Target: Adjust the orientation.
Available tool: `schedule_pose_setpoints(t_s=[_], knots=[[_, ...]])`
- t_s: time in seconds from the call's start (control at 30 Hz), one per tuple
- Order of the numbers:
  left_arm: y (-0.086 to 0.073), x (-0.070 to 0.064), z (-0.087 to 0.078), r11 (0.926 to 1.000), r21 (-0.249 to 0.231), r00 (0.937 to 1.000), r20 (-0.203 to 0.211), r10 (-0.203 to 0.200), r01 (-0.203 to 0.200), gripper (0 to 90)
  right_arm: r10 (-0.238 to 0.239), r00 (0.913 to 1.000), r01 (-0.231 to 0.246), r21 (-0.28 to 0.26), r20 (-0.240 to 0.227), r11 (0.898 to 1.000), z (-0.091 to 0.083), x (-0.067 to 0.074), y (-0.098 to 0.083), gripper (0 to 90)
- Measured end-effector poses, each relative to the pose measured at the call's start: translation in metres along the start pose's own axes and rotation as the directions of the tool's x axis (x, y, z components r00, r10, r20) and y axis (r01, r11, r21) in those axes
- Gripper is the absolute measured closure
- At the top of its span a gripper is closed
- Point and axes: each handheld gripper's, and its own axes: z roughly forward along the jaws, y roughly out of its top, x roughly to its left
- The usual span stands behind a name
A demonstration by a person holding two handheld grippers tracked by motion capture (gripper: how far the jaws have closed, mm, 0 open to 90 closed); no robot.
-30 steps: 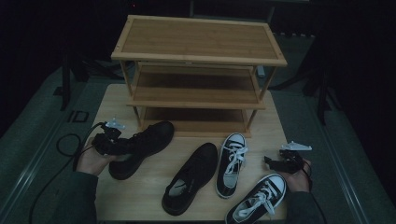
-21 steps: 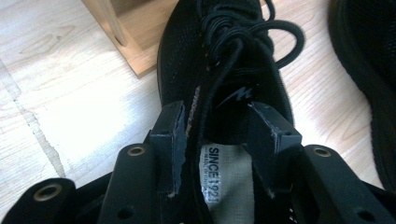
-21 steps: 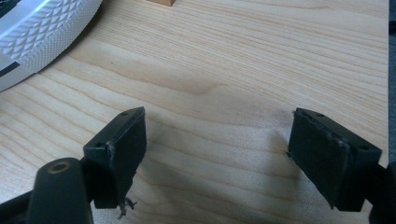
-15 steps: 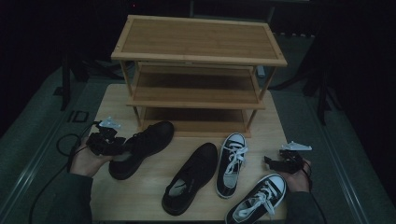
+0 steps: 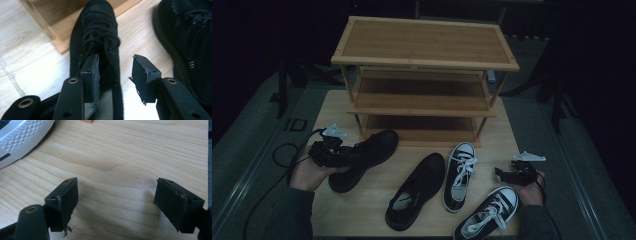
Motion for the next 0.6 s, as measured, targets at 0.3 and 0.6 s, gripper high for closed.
schedule_pose_setpoints(t_s=[0.3, 0.6], knots=[[0.006, -0.013, -0.003, 0.9995, -0.01, 0.9996, -0.001, 0.029, -0.029, 57.4, 0.001, 1.0, -0.001, 0.0, 0.0, 1.0, 0.0, 0.0, 0.0, 19.0], [0.012, -0.023, 0.002, 0.9985, -0.007, 0.9981, 0.028, 0.054, -0.054, 57.4, 0.0, 1.0, 0.0, 0.0, 0.0, 1.0, 0.0, 0.0, 0.0, 19.0]])
